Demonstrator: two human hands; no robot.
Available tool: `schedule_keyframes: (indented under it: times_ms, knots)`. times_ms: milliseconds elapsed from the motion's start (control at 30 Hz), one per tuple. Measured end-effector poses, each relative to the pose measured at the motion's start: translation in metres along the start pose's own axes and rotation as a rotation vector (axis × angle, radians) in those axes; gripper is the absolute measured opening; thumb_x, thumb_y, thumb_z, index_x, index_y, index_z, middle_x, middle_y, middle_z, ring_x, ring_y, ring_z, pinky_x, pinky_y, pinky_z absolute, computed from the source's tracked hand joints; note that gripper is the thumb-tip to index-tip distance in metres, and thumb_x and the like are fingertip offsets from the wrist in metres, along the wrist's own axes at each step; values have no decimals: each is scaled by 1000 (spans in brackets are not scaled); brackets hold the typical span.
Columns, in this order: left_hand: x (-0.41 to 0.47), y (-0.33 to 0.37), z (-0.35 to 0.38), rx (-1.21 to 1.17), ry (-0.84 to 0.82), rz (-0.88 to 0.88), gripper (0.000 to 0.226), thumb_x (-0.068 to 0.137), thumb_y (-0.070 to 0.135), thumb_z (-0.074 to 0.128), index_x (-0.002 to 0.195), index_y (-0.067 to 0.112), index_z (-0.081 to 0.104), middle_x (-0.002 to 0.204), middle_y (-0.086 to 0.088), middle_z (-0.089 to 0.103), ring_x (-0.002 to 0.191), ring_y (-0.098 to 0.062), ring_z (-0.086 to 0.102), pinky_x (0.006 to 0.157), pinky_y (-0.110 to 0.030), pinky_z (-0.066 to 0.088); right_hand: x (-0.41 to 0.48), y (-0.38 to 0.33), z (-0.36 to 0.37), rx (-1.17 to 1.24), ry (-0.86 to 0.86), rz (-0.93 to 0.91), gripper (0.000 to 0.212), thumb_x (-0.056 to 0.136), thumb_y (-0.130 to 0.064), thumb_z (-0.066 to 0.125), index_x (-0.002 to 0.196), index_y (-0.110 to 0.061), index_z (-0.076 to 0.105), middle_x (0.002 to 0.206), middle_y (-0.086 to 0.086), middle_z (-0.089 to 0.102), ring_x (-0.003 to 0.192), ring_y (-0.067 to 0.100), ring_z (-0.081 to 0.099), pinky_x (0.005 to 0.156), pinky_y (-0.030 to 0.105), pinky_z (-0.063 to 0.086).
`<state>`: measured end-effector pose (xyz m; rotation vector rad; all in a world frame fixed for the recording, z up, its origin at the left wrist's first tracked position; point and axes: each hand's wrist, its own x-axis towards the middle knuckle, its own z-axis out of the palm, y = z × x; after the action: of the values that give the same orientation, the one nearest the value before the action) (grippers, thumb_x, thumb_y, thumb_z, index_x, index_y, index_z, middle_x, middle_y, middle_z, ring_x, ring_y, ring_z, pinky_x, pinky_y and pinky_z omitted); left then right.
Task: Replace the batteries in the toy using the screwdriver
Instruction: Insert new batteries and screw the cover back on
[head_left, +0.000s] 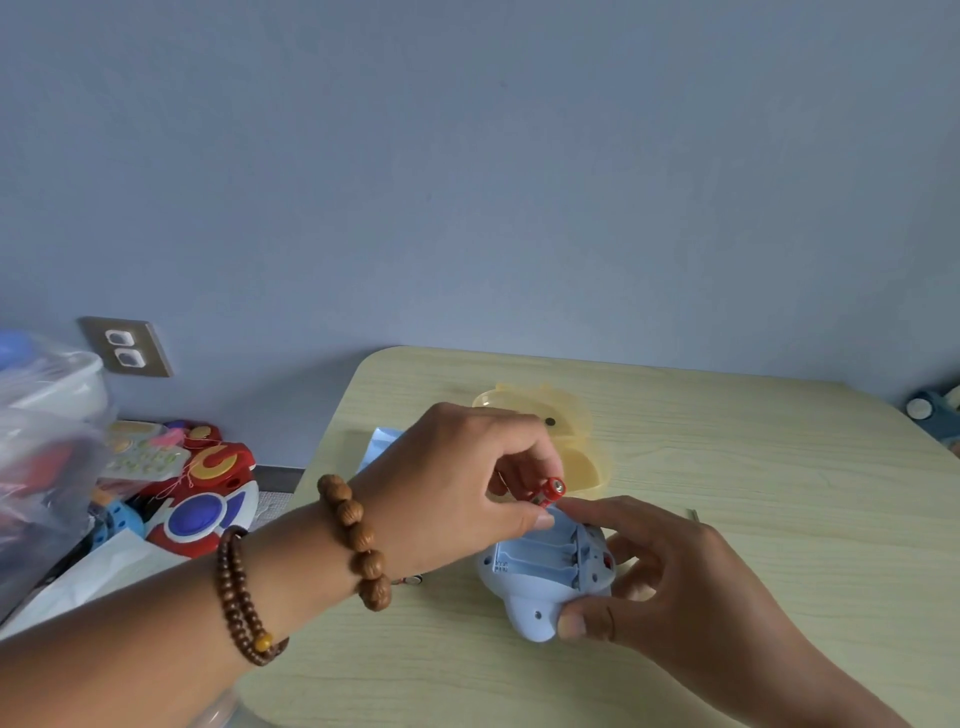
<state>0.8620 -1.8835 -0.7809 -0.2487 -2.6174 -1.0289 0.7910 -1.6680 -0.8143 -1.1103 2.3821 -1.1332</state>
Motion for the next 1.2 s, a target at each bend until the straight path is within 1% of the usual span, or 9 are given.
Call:
schedule_keyframes:
  times_ms: [133, 200, 300, 600, 733, 867, 1000, 1067, 1200]
  knots:
    - [-2, 1, 5, 88, -13, 32, 25, 76, 22, 85, 96, 32, 73, 85, 17, 73, 87, 1, 67, 75, -12, 50, 0, 0, 1, 12, 21, -11, 68, 52, -37, 97, 111, -48, 66, 98, -27, 69, 73, 4, 66, 63, 9, 49]
    - [-3, 0, 7, 123, -15, 69, 29, 77, 23, 83, 101, 34, 71, 86, 15, 72, 85, -1, 67, 75, -21, 53, -1, -1, 1, 16, 22, -13, 67, 51, -36, 97, 109, -50, 65, 96, -31, 68, 71, 3, 66, 62, 8, 48]
    - [-1, -3, 9, 242, -23, 165, 24, 79, 27, 77, 101, 35, 72, 85, 11, 69, 81, -6, 61, 71, -34, 54, -1, -3, 0, 20, 26, -25, 61, 53, -33, 97, 102, -53, 65, 94, -30, 67, 71, 2, 65, 61, 7, 47]
    - [-1, -11, 18, 367, -11, 264, 18, 84, 28, 70, 100, 30, 78, 86, 11, 65, 80, -11, 60, 63, -33, 55, 2, -5, -2, -10, 17, -47, 55, 58, -28, 95, 102, -49, 70, 97, -23, 70, 78, 2, 64, 62, 8, 48]
    - [-3, -11, 18, 386, 6, 227, 5, 84, 27, 71, 82, 29, 76, 85, 14, 63, 77, -8, 57, 60, -35, 54, 1, -7, -2, -4, 34, -52, 63, 55, -28, 96, 101, -59, 65, 95, -32, 69, 71, 1, 65, 62, 7, 48]
    - [-5, -9, 19, 373, 43, 156, 10, 78, 22, 78, 73, 27, 72, 85, 16, 65, 72, 1, 49, 58, -33, 54, 1, -9, -3, -31, 28, -45, 64, 54, -32, 96, 100, -61, 62, 95, -39, 66, 67, 0, 66, 62, 6, 47]
    - [-8, -8, 19, 350, 36, 138, 9, 78, 21, 79, 74, 28, 75, 86, 16, 65, 73, 5, 45, 59, -32, 54, -2, -8, -3, -69, 19, -20, 71, 51, -41, 95, 115, -51, 65, 97, -44, 62, 67, 1, 66, 62, 6, 47]
    - [-8, -7, 18, 343, 17, 126, 6, 80, 23, 77, 76, 27, 76, 89, 16, 64, 75, 3, 48, 61, -33, 55, -2, -8, -4, -68, 22, -18, 71, 51, -40, 95, 114, -53, 64, 95, -44, 62, 68, 0, 66, 61, 5, 47]
    - [-8, -5, 18, 351, -2, 83, 4, 83, 26, 73, 81, 28, 76, 93, 17, 64, 76, 2, 50, 64, -34, 55, -1, -8, -4, -62, 29, -61, 63, 54, -32, 97, 104, -54, 64, 94, -32, 70, 72, 6, 67, 61, 8, 49]
